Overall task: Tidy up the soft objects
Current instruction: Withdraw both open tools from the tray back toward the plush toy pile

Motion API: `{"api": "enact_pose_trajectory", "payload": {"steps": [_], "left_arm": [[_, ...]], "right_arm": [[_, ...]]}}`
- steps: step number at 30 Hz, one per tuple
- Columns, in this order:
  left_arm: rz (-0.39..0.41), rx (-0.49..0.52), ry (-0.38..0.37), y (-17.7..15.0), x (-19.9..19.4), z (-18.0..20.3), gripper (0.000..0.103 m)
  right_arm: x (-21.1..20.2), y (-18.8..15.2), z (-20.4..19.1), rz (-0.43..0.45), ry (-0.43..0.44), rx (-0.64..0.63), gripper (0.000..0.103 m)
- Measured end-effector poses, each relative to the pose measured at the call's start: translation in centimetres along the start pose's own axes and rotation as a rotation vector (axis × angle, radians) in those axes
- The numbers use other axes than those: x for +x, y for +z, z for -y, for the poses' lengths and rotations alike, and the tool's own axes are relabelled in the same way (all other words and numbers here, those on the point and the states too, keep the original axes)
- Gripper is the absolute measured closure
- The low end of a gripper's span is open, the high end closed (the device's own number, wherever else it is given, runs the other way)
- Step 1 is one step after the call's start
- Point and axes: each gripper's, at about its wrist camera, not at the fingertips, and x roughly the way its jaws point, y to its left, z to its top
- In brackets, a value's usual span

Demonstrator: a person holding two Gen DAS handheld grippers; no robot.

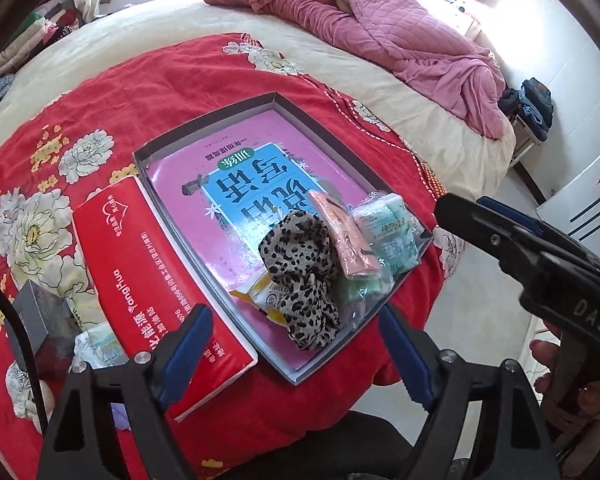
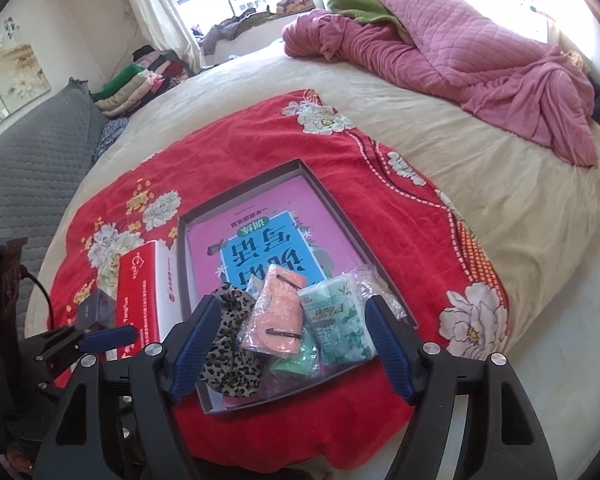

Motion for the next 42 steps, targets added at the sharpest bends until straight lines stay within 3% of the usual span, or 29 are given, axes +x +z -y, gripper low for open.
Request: {"api": "enact_pose_trajectory", "payload": {"steps": [6,17,28,42], "left_arm": [[0.03,0.011,0.032,-0.5,-1.2,0.2,0.019],[0.075,0.015,0.042,-0.9,-3.6,0.3,0.018],[0.122,-0.027,0.065,-2.2,-6.8,-1.7,0.018],[0.173,-0.136,0.112,-5.7,-11.2,-6.9,0.018]], "right_arm": [[-0.5,-0.2,0.3,0.014,-0.054,0.008,0.028],[-1.8,-0.2,-0.7,0.033,-0.052,-0.01,0.027],[-3.4,-0.5,-4.7,0.057,-0.033,-0.087,0.027],[-5.4,-2.0,-11.6,0.083,0.026,-0.193,0.027]]}}
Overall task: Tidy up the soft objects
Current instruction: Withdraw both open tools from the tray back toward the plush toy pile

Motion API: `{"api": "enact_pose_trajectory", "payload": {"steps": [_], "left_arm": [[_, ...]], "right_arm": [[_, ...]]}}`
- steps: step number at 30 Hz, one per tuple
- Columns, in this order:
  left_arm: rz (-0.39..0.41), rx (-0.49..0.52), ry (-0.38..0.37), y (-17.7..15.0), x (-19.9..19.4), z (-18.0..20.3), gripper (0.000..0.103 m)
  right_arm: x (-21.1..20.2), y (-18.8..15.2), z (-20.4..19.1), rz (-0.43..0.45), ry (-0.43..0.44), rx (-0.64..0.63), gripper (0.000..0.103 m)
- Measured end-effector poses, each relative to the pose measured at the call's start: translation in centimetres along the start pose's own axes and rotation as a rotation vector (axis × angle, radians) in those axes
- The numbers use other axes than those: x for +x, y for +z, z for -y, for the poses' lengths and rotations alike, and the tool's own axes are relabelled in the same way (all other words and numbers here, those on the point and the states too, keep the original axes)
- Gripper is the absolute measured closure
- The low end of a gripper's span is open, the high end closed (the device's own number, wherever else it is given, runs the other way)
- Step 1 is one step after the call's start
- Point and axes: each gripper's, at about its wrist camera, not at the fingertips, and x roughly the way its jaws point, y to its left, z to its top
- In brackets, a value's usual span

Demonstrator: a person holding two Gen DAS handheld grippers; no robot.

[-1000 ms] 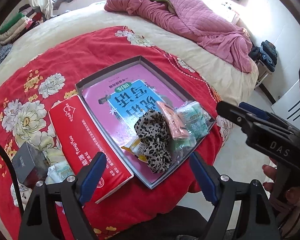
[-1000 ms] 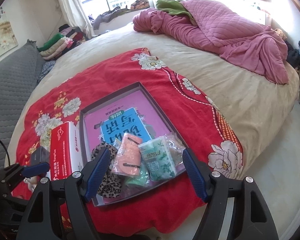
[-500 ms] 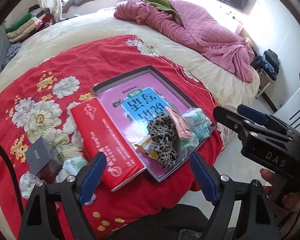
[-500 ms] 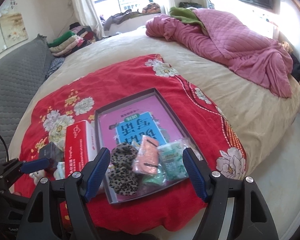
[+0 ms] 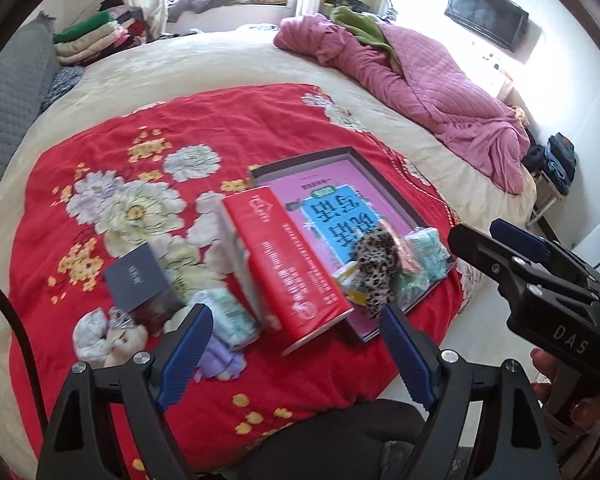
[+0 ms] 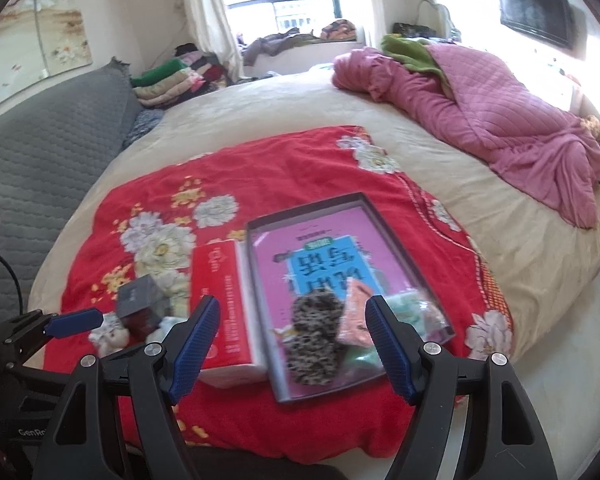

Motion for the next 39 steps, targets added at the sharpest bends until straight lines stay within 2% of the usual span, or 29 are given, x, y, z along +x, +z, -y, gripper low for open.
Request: {"api": "enact_pose_trajectory", "payload": {"steps": [15,29,39], "left_arm": [[0.034,-0.123,0.059,-2.1,-3.7,-6.8,0.018],[0.063,-0.2,0.106,-4.1,-6.5,-10.5,0.018],[0.065,-0.239,0.144,-5.4,-7.1,-13.3,0.018]], "right_arm": [[-0.7,-0.3,-6.5,0.017,0.065,-0.141,0.027],[-1.4,-0.8,-10.1,0.024,0.123,-0.204,0.027],[-0.9,-1.5,-11.8,0.003,0.126,-0.25,0.027]]}}
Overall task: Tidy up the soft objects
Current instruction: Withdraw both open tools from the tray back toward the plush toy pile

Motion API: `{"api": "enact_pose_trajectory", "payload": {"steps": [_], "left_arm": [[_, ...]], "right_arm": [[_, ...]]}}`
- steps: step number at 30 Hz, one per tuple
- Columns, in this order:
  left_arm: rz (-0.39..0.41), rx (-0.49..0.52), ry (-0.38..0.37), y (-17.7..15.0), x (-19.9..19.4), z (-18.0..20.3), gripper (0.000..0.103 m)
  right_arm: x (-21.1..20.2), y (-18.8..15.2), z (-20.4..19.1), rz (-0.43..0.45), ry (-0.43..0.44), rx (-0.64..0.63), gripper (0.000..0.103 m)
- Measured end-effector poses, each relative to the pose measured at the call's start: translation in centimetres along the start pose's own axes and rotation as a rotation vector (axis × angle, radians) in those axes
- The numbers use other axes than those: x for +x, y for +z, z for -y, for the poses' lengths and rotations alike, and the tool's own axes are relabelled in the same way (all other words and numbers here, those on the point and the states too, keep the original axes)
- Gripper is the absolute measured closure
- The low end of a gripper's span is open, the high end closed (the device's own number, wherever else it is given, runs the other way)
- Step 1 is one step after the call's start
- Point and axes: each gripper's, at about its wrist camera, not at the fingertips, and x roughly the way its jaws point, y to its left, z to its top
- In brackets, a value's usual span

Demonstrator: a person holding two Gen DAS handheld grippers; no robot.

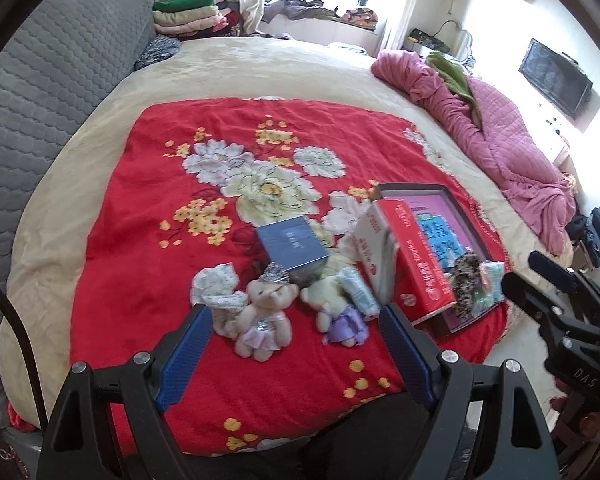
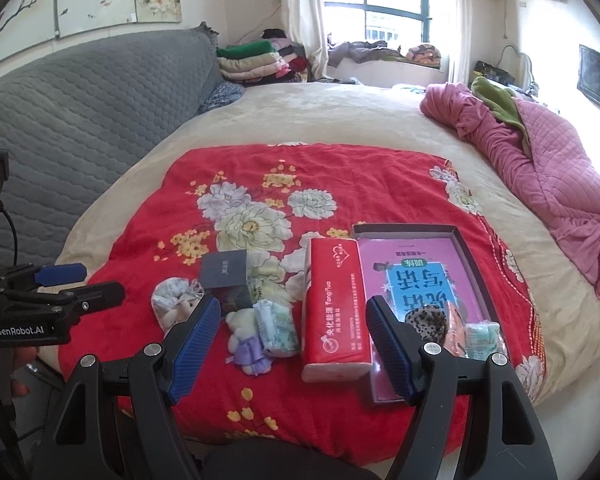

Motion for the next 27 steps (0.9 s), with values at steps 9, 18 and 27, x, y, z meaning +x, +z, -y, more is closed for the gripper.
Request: {"api": "enact_pose_trajectory", "payload": {"steps": [9,18,27], "left_arm": [[-0.055,-0.065,0.021,-2.0,1.8,-3.9,0.018],[-0.089,-0.1,0.039,-3.8,2.6,-6.2,0.018],[-0.128,-0.116,0.024,-5.1,4.1,-6.7,0.018]], "right_arm": [[2.3,-1.0,-1.8,-0.058,0.008,-0.047,0.027],[4.5,-2.2,-3.6,-0.111,0.026,-0.092,0.027],[5.7,-3.2,-4.4,-0.146,0.032,-0.116,0.027]]}}
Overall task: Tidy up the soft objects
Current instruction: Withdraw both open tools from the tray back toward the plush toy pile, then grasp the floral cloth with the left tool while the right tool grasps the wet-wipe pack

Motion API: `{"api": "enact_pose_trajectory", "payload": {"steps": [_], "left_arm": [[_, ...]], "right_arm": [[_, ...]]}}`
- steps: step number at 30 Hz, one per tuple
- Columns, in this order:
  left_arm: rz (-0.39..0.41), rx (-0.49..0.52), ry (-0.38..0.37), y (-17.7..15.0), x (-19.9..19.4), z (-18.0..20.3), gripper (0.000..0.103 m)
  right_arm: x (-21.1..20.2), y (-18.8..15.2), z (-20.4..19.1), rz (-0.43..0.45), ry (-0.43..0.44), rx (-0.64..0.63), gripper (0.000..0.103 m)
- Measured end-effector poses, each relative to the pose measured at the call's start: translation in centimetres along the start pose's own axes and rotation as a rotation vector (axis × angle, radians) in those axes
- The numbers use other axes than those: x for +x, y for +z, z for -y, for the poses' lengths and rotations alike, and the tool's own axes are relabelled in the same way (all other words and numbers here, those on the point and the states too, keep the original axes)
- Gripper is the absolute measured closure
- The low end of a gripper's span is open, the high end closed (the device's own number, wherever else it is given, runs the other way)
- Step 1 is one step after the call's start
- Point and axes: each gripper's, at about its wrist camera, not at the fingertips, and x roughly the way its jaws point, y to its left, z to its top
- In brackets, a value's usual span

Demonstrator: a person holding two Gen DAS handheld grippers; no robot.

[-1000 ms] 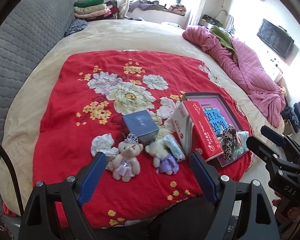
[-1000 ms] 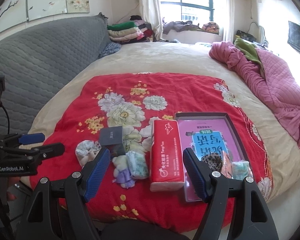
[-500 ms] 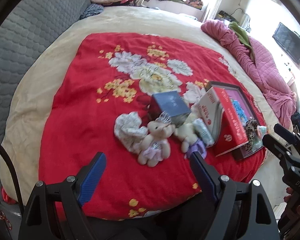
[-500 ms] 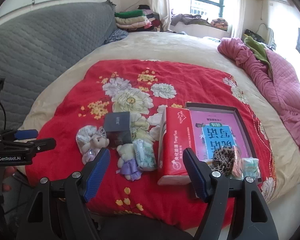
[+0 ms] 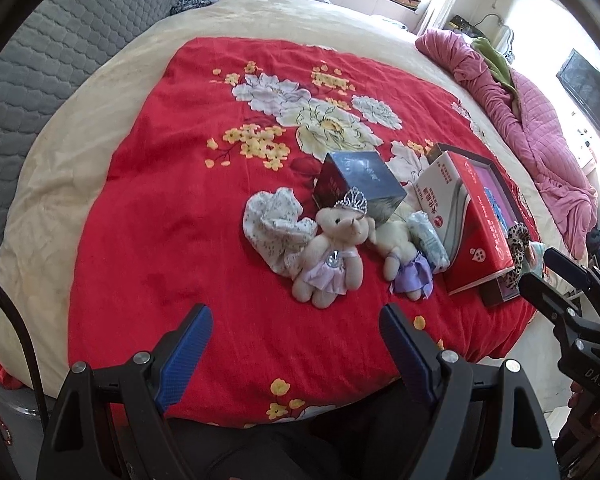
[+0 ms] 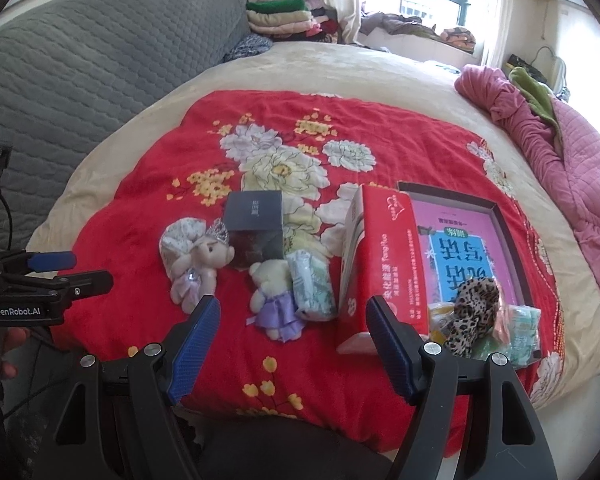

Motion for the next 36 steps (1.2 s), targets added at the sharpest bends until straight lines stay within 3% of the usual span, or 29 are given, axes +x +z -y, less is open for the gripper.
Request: {"api": "enact_pose_trajectory", "payload": {"steps": [12,22,29,36], "left_arm": [[-0.089,-0.026,-0.035,-0.9,3.8,-0.4,0.018],[-0.104,-0.069,-0.008,1.1,6.1,-2.6,0.018],[-0.125,-0.164,-0.023,3.5,8.8,-4.7,0.018],[-0.151,-0.288,-0.101,5.7,11.7,-6.7,0.018]], "right_arm": [[3.2,-0.5,-0.5,-0.065,-0.021,-0.014,0.027],[6.5,0.1,-0.3,-0.105,-0.053,-0.012,0.027],[8.5,0.7,-0.2,-0.124,-0.09,-0.038,0.027],[10.2,1.3,-0.2,-0.142,-0.147,-0.083,0.027]]}}
